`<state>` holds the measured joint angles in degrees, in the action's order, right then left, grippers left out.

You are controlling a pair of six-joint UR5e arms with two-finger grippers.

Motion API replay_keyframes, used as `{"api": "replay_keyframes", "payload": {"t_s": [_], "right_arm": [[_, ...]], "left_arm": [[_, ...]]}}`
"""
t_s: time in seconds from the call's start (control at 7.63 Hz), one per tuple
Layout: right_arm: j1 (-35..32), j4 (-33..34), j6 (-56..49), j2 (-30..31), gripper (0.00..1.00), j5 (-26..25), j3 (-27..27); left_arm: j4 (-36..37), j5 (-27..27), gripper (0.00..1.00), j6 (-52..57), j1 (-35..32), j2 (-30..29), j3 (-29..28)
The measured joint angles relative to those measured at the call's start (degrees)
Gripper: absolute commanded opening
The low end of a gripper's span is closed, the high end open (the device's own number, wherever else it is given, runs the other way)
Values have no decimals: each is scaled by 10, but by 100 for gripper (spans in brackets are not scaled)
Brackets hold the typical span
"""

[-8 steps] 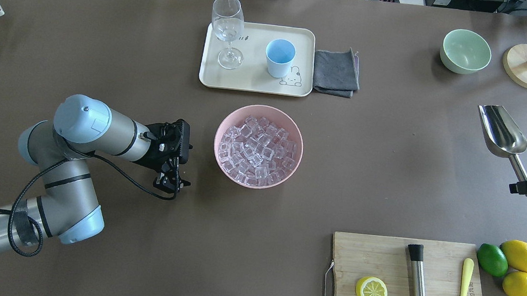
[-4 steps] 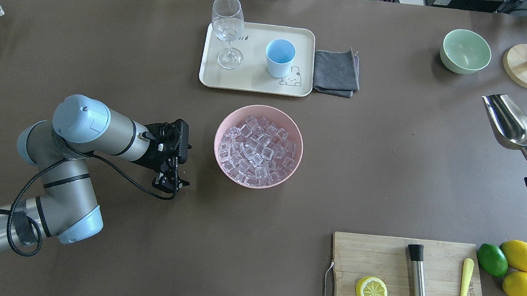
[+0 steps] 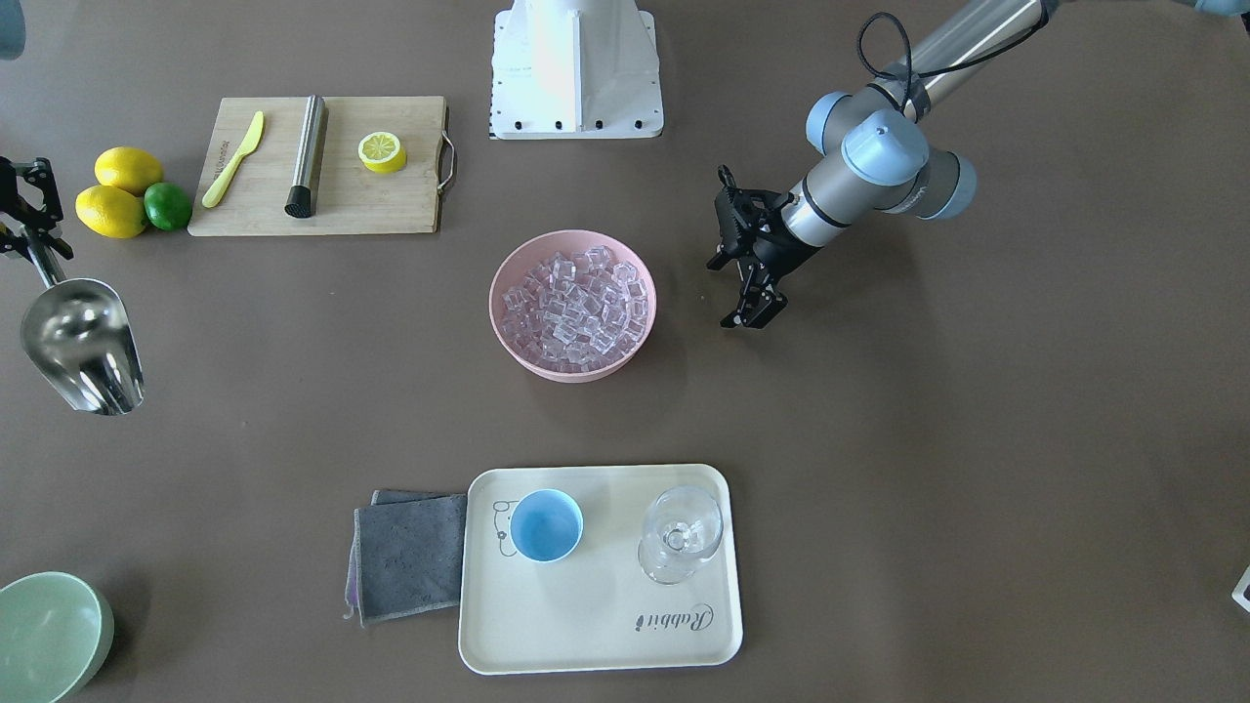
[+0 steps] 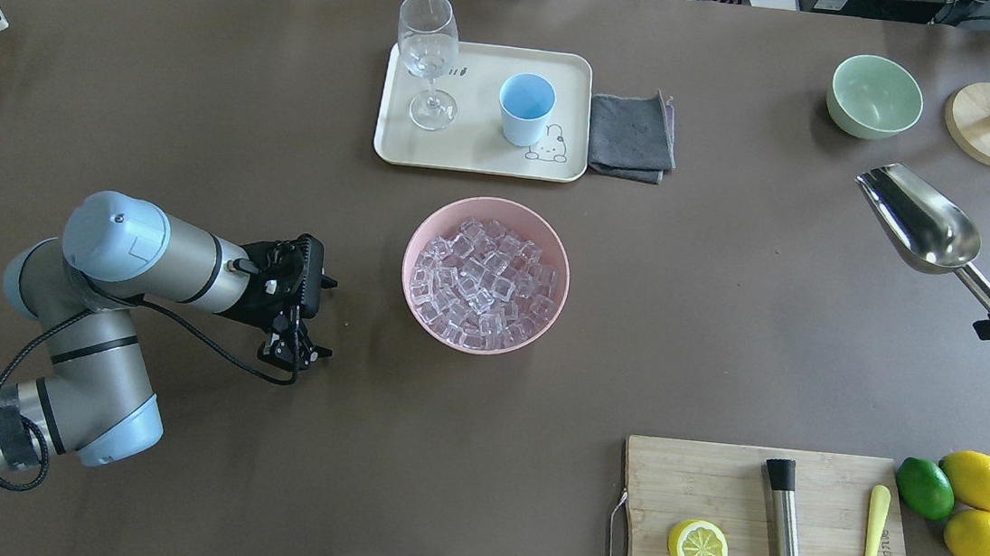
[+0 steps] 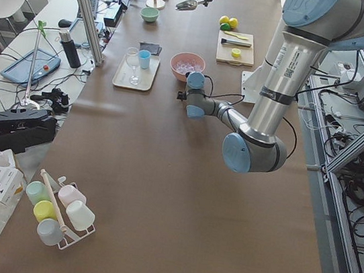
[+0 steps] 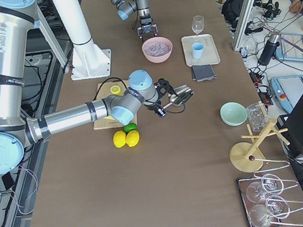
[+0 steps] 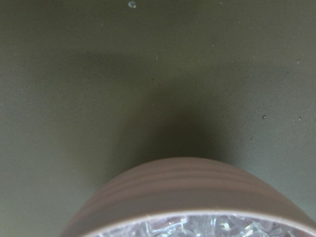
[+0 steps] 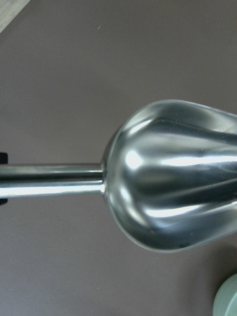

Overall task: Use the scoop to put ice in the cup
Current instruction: 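Lift the metal scoop with the right gripper while the left gripper holds the bowl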

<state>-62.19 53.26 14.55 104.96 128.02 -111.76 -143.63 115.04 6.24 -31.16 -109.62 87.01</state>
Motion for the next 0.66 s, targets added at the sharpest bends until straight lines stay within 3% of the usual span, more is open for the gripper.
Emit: {"api": "replay_keyframes", "payload": {"t_s": [0.13, 0.39, 0.66], "right_arm": [[0, 53, -47, -32, 0, 0, -15], [0, 251, -200, -118, 0, -7, -79], [1, 415, -323, -219, 0, -22, -104]], "left_arm": [[-6, 0, 99, 0, 0, 5, 0], [-9, 0, 99, 0, 0, 7, 0], [-9, 0, 99, 0, 0, 7, 0]]}}
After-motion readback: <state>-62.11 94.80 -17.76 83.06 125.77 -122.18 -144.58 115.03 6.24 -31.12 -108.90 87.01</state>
